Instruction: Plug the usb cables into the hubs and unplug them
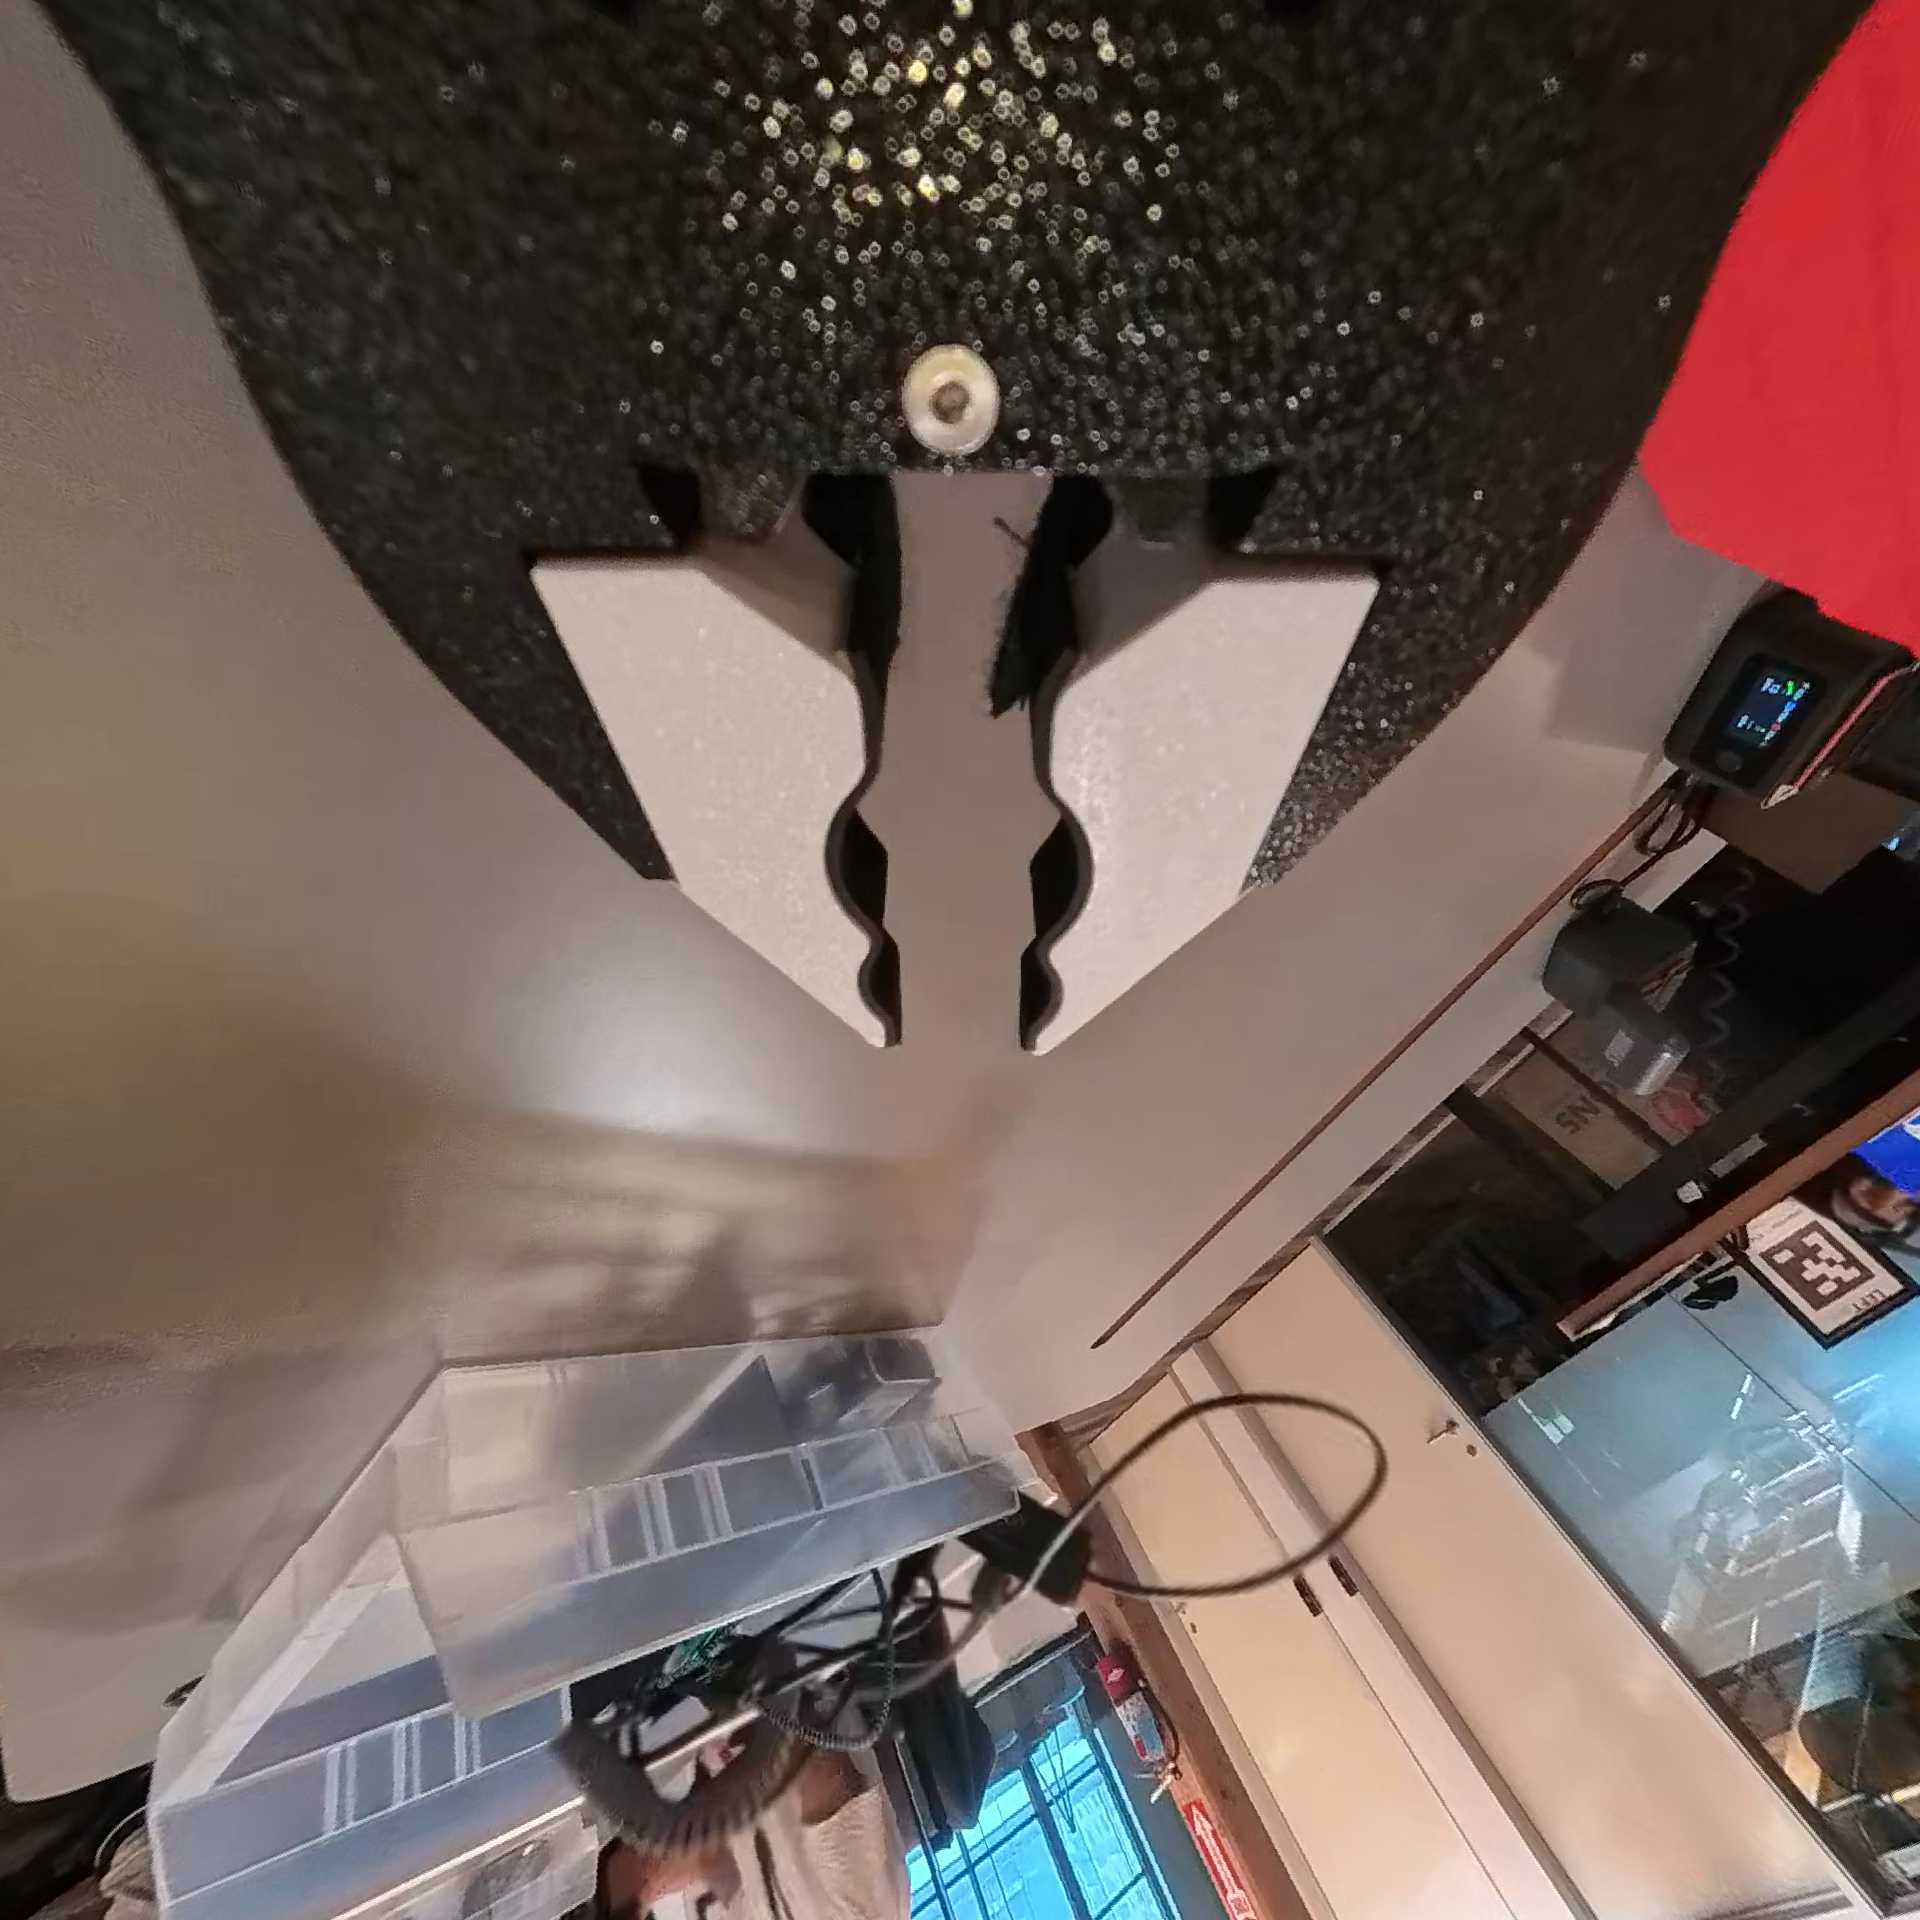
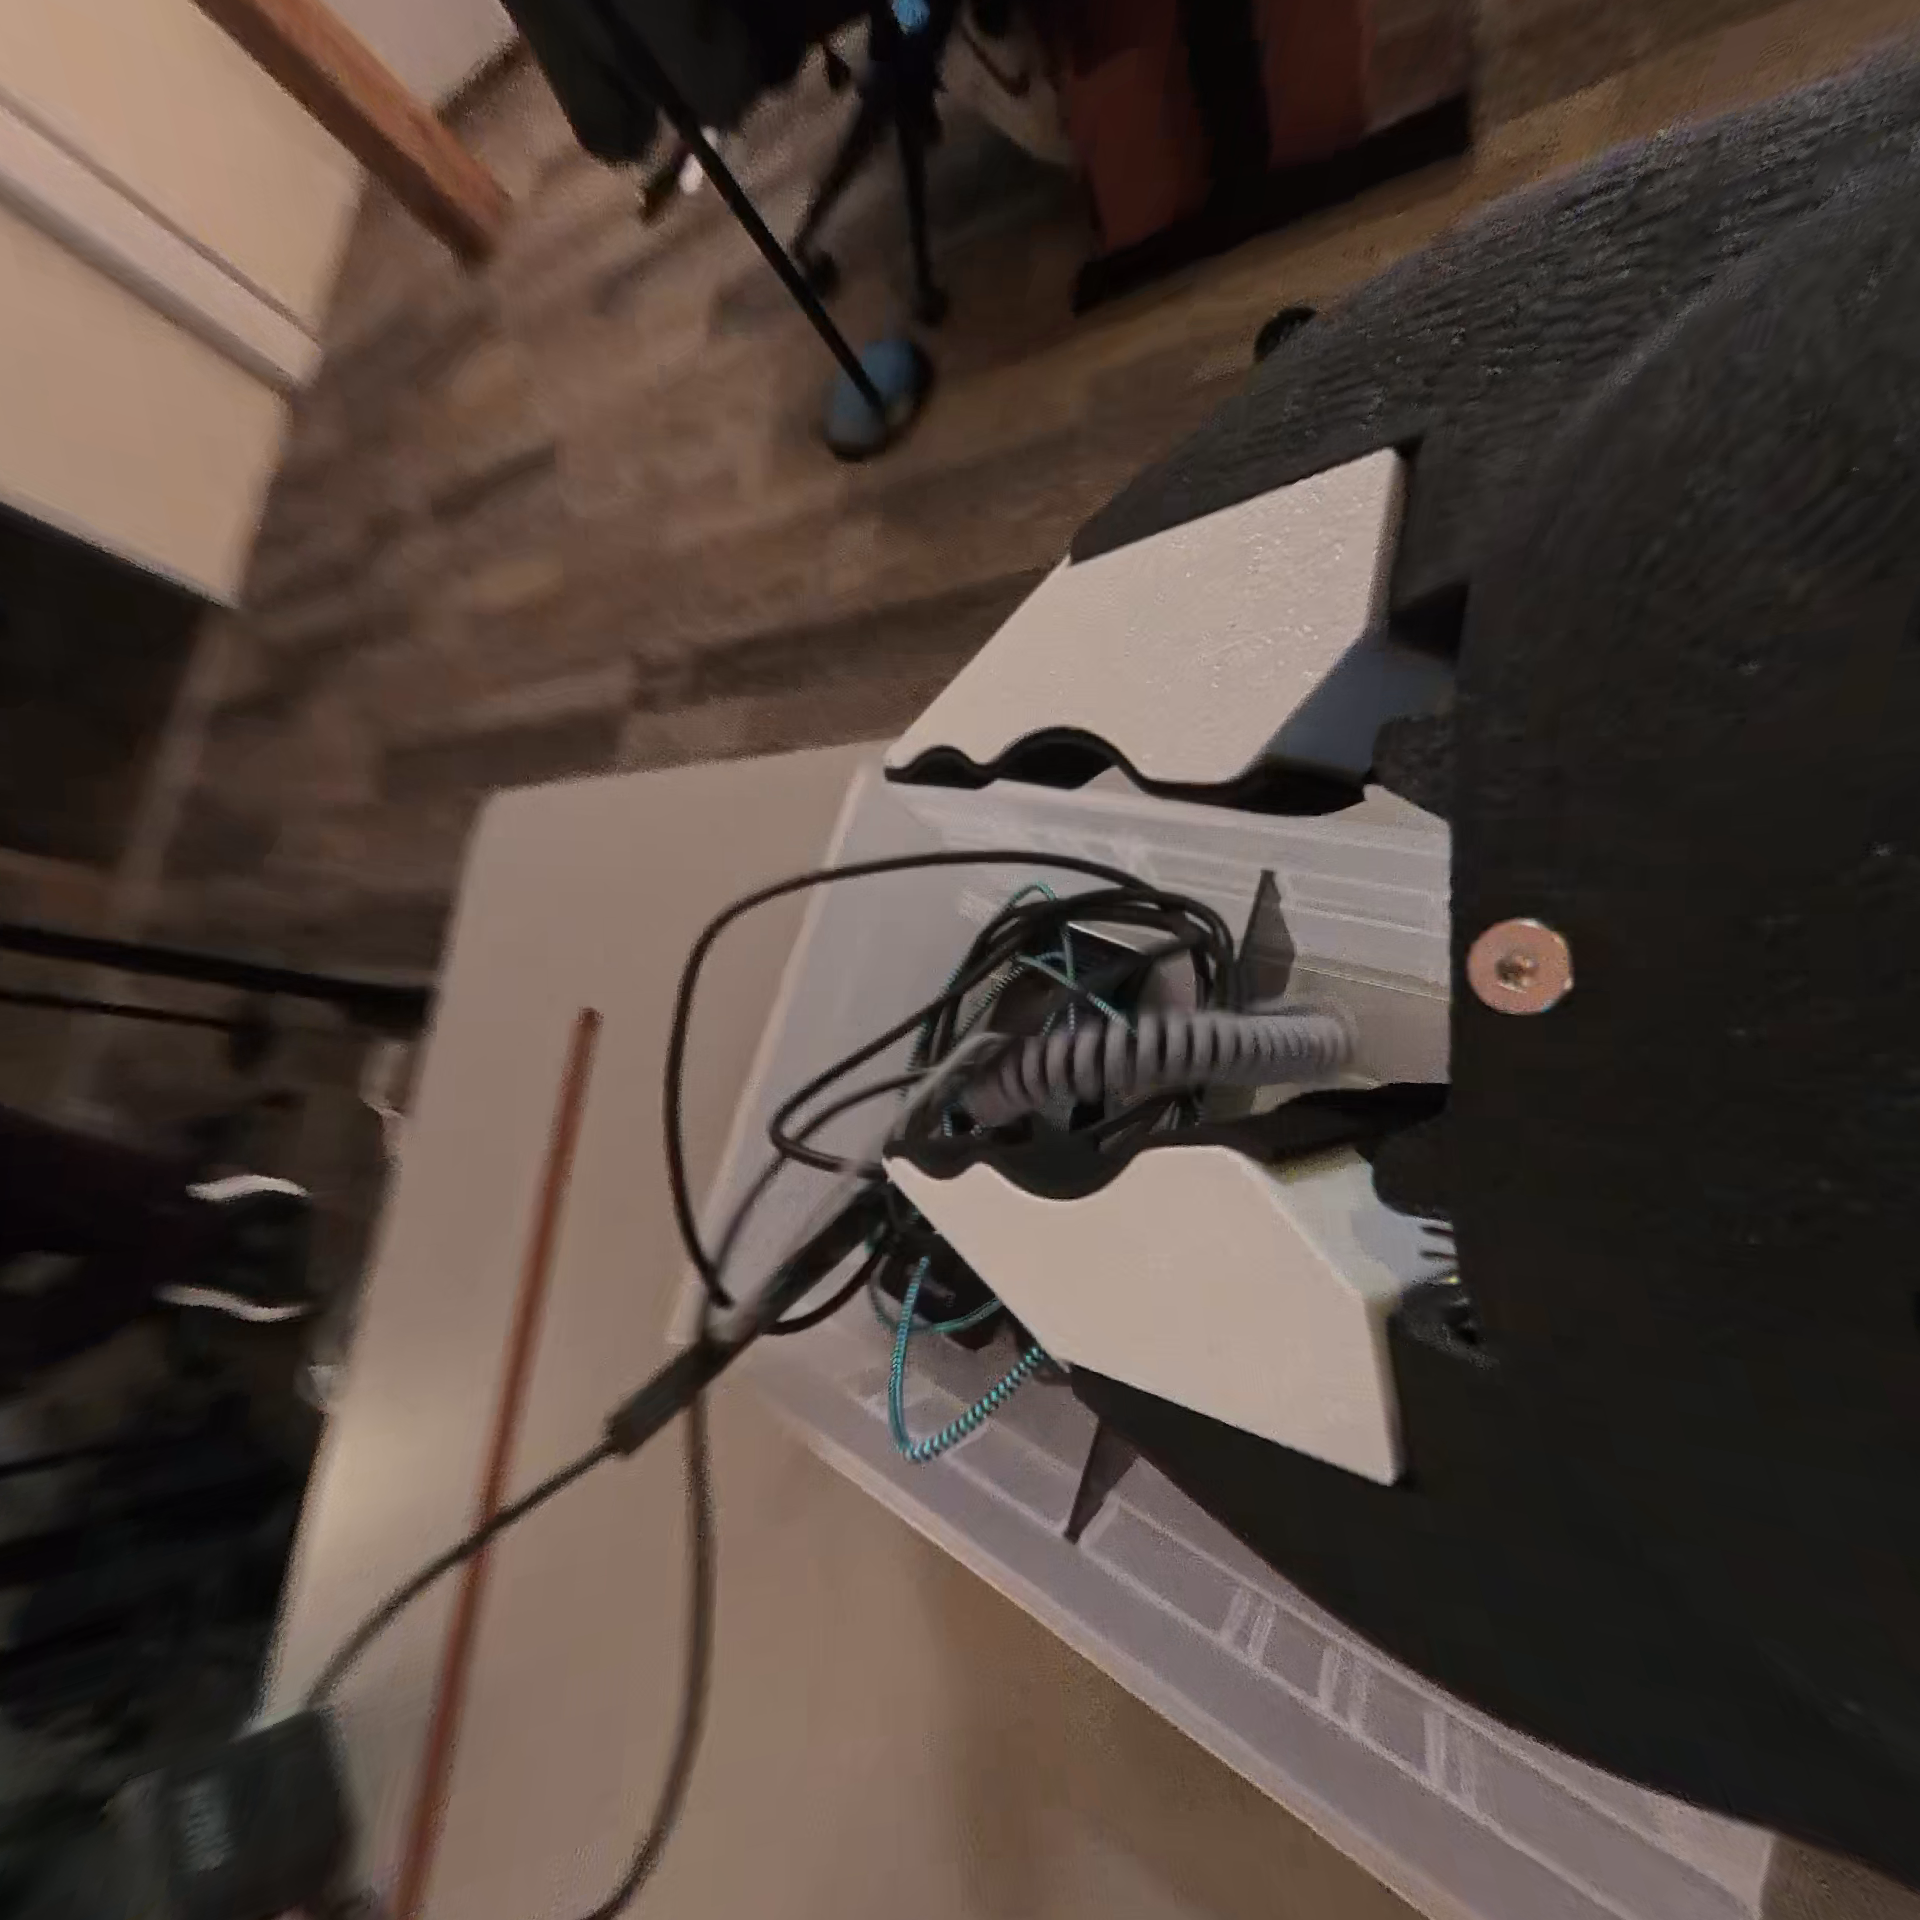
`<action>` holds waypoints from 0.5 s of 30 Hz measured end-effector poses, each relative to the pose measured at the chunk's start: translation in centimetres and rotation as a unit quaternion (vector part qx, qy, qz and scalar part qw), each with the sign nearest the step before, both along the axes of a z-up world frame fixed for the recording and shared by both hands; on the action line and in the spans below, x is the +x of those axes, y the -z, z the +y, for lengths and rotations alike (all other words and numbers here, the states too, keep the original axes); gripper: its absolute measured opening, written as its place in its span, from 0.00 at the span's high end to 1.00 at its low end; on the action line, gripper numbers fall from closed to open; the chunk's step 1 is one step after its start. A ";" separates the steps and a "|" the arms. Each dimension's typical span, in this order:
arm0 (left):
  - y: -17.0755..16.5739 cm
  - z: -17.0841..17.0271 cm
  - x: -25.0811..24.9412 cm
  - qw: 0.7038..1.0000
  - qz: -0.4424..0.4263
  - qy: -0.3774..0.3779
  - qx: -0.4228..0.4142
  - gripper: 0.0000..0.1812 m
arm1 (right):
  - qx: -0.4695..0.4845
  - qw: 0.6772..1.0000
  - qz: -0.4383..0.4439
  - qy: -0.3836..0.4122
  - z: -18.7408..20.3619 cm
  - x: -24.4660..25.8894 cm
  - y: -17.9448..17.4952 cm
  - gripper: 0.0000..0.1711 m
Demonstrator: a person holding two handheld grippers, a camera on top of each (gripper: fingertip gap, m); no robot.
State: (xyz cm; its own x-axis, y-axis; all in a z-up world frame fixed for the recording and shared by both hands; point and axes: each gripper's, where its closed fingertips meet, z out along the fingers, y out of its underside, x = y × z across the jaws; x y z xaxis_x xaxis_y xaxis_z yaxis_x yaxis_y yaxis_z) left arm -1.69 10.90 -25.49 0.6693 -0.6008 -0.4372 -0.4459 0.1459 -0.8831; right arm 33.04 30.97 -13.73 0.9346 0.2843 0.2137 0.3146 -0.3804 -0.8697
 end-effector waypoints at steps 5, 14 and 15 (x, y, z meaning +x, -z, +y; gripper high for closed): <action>0.3 0.1 0.4 1.000 0.011 0.002 0.000 0.88 | 0.126 0.990 0.069 0.012 -5.7 1.7 -3.8 0.61; 0.8 0.4 1.1 0.991 0.113 -0.031 0.066 0.79 | 0.087 0.992 0.086 -0.026 -8.7 4.2 -1.1 0.51; 1.0 0.5 1.1 0.987 0.135 -0.040 0.075 0.78 | 0.086 0.992 0.085 -0.038 -8.6 3.9 -0.8 0.51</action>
